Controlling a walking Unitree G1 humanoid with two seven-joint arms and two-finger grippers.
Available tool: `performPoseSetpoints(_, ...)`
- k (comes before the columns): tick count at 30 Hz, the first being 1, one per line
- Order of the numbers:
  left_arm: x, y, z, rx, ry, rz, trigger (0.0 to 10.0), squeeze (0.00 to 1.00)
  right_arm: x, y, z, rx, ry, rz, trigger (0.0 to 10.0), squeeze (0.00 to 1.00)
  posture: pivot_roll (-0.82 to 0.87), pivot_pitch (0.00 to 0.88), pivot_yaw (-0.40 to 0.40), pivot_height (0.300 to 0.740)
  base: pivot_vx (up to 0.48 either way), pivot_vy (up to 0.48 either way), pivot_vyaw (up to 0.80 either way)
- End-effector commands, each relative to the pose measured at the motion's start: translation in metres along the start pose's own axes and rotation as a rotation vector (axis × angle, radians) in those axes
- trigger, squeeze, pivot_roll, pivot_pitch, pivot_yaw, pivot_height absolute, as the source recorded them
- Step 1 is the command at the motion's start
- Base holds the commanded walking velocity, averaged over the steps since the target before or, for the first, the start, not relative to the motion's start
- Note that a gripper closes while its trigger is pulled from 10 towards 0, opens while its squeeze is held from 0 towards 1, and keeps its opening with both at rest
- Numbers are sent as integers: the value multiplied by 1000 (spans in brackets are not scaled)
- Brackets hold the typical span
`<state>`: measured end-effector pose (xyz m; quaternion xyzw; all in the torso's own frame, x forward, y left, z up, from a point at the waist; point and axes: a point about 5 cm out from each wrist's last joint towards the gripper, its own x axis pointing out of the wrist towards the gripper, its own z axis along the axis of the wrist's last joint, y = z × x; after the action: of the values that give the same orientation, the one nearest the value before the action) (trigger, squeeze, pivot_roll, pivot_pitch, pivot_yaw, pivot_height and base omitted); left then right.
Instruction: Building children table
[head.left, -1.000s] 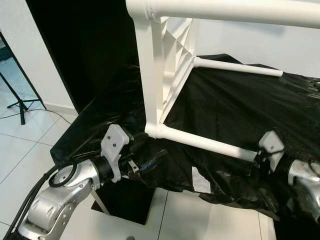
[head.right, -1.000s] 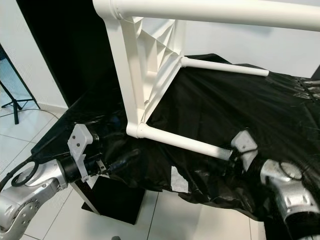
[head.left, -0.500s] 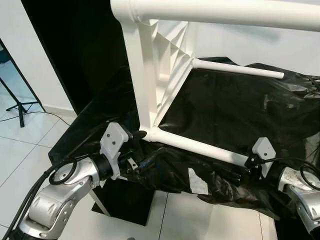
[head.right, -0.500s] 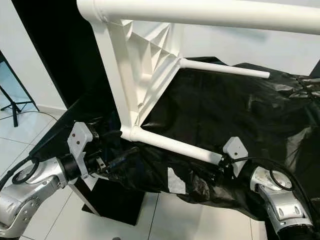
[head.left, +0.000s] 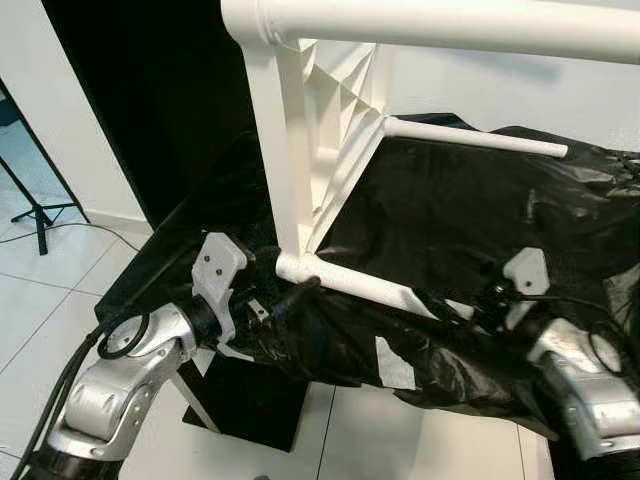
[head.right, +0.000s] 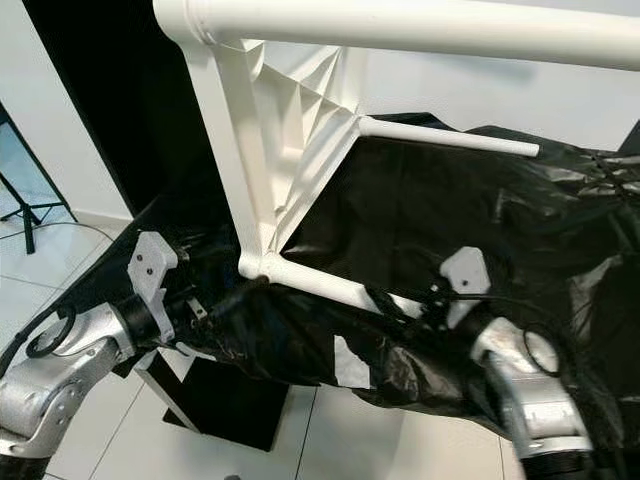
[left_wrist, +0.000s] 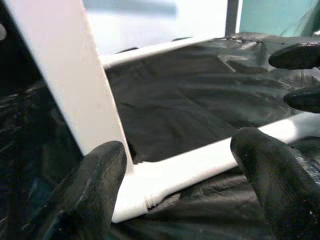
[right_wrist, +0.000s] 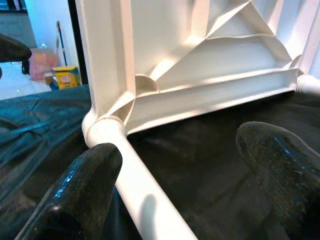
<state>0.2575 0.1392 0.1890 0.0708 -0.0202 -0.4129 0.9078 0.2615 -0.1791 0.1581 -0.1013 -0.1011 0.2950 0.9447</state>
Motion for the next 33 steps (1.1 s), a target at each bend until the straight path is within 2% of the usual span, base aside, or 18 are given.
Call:
performPoseSetpoints(1,-1,8,-2,10,2,92,10000,0,1,3,0,28,-6,-44,10000,0,-3,0,9,740,0,0,0)
performPoseSetpoints(4,2,10,-5,-1,-16,156,10000,0,7,7,2,46,-30,-179,10000,0,-2,0,10,740,0,0,0)
performPoseSetpoints(6,3,10,-6,1,-18,165,10000,0,7,7,2,36,-29,-211,10000,0,-2,0,10,740,0,0,0)
performPoseSetpoints(8,6,12,-9,-11,-18,229,10000,0,9,4,-1,64,-24,-333,10000,0,-2,0,13,740,0,0,0)
performPoseSetpoints(9,6,12,-9,-11,-18,229,10000,0,9,4,-1,64,-24,-333,10000,0,-2,0,13,740,0,0,0)
performPoseSetpoints(12,10,19,-15,-27,-16,326,10000,0,12,3,-7,89,1,-477,10000,0,-1,0,13,740,0,0,0)
performPoseSetpoints(15,12,27,-17,-49,-7,395,10000,0,15,8,-9,89,27,-478,10000,0,-3,0,15,740,0,0,0)
performPoseSetpoints(18,12,36,-18,-32,-6,466,10000,0,17,13,-12,100,46,-483,10000,0,-6,0,13,740,0,0,0)
performPoseSetpoints(21,8,53,-17,-20,-13,581,10000,0,18,16,-14,105,62,-498,10000,0,-10,0,13,740,0,0,0)
performPoseSetpoints(25,4,63,-12,-14,-36,650,10000,0,18,19,-18,89,82,-517,10000,0,-7,0,15,740,0,0,0)
performPoseSetpoints(30,4,64,-11,-13,-45,655,10000,0,18,19,-19,91,87,-520,10000,0,-8,0,15,740,0,0,0)
performPoseSetpoints(33,10,59,-11,-19,-64,641,10000,0,19,20,-15,46,80,-539,10000,0,-9,0,18,740,0,0,0)
